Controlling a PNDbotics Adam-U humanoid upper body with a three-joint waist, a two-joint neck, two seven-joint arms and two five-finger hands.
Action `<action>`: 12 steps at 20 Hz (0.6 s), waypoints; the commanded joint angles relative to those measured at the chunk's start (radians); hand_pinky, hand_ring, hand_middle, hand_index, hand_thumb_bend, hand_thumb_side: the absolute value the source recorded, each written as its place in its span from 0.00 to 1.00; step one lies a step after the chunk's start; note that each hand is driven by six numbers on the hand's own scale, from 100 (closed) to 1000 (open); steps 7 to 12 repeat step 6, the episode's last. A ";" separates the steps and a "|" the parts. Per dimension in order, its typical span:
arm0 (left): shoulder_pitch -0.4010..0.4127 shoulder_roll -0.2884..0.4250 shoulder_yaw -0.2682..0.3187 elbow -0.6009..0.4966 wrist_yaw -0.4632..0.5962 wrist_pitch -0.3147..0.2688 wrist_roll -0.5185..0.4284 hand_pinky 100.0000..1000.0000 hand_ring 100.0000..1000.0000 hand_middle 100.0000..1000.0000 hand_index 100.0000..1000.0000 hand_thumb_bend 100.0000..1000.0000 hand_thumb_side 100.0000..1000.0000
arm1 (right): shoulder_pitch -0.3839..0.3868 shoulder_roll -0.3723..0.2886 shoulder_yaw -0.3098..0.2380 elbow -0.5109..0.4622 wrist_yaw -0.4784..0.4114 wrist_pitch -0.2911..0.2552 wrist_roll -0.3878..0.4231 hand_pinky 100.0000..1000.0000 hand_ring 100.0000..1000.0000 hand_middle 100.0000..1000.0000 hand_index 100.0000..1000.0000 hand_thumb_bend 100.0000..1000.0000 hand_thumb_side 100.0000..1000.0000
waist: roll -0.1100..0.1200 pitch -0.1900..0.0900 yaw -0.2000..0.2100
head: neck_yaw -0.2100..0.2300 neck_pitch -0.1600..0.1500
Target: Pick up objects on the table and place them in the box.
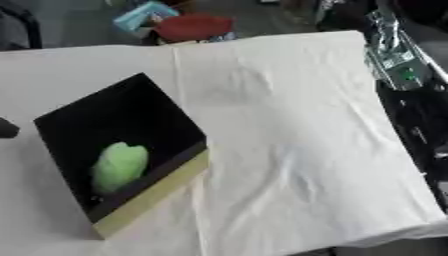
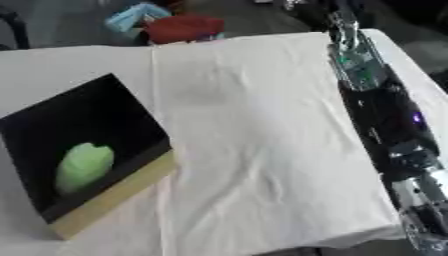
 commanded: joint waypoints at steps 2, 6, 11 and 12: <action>-0.009 0.006 0.008 -0.009 -0.010 0.003 0.006 0.69 0.61 0.51 0.78 0.18 0.93 | 0.020 -0.012 -0.004 -0.046 -0.090 -0.011 -0.024 0.50 0.56 0.63 0.76 0.19 0.38 | 0.000 -0.011 -0.001 | 0.016 -0.005; -0.005 0.004 0.008 -0.005 -0.016 0.006 0.008 0.69 0.61 0.51 0.78 0.17 0.94 | 0.054 0.004 0.000 -0.079 -0.125 -0.011 -0.022 0.50 0.56 0.62 0.76 0.18 0.40 | 0.001 -0.011 -0.011 | 0.022 0.000; -0.005 0.004 0.008 -0.005 -0.016 0.006 0.008 0.69 0.61 0.51 0.78 0.17 0.94 | 0.054 0.004 0.000 -0.079 -0.125 -0.011 -0.022 0.50 0.56 0.62 0.76 0.18 0.40 | 0.001 -0.011 -0.011 | 0.022 0.000; -0.005 0.004 0.008 -0.005 -0.016 0.006 0.008 0.69 0.61 0.51 0.78 0.17 0.94 | 0.054 0.004 0.000 -0.079 -0.125 -0.011 -0.022 0.50 0.56 0.62 0.76 0.18 0.40 | 0.001 -0.011 -0.011 | 0.022 0.000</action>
